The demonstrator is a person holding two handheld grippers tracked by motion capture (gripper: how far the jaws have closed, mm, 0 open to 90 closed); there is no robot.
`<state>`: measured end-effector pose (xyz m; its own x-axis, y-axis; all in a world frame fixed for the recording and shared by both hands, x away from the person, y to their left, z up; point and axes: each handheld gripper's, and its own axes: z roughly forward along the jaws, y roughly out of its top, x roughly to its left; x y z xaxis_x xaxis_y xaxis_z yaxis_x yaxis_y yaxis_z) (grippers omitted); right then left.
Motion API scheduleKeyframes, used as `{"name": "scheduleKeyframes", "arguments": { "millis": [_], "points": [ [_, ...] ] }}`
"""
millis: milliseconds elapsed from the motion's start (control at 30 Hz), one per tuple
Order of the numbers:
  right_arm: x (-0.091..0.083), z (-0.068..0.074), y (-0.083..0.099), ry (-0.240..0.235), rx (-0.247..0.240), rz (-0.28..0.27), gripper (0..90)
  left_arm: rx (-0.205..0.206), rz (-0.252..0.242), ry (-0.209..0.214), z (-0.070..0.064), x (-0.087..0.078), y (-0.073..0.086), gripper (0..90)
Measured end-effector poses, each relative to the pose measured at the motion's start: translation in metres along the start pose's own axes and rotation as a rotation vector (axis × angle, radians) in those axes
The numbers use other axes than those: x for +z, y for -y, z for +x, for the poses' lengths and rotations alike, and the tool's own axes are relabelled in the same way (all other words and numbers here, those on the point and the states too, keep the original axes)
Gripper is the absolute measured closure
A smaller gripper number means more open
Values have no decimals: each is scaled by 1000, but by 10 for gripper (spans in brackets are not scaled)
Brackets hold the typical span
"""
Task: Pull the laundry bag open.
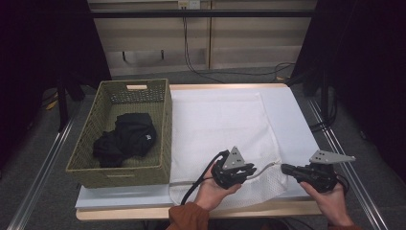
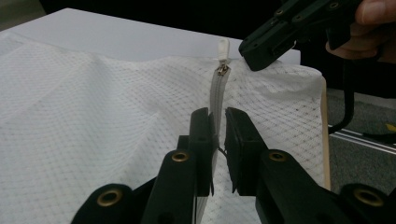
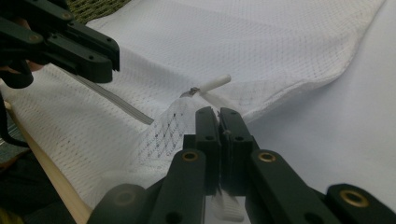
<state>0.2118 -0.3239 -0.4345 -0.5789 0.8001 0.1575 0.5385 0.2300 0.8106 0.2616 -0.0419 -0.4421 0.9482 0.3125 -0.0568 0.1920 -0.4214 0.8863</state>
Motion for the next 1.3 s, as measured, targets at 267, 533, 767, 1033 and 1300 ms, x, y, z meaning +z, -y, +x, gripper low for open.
{"name": "scheduleKeyframes", "arguments": {
  "millis": [267,533,767,1033,1300],
  "points": [
    [3,3,-4,-14,-3,-12,871,14,17,41,-3,12,-11,827],
    [4,5,-6,-25,-8,-16,871,15,26,38,1,22,-14,841],
    [5,6,-9,-37,-15,-22,872,14,31,29,7,30,-21,842],
    [1,7,-10,-39,-20,-31,874,7,61,28,7,39,-16,825],
    [0,6,-10,-68,-21,-51,879,4,88,42,10,47,-12,723]
  ]
}}
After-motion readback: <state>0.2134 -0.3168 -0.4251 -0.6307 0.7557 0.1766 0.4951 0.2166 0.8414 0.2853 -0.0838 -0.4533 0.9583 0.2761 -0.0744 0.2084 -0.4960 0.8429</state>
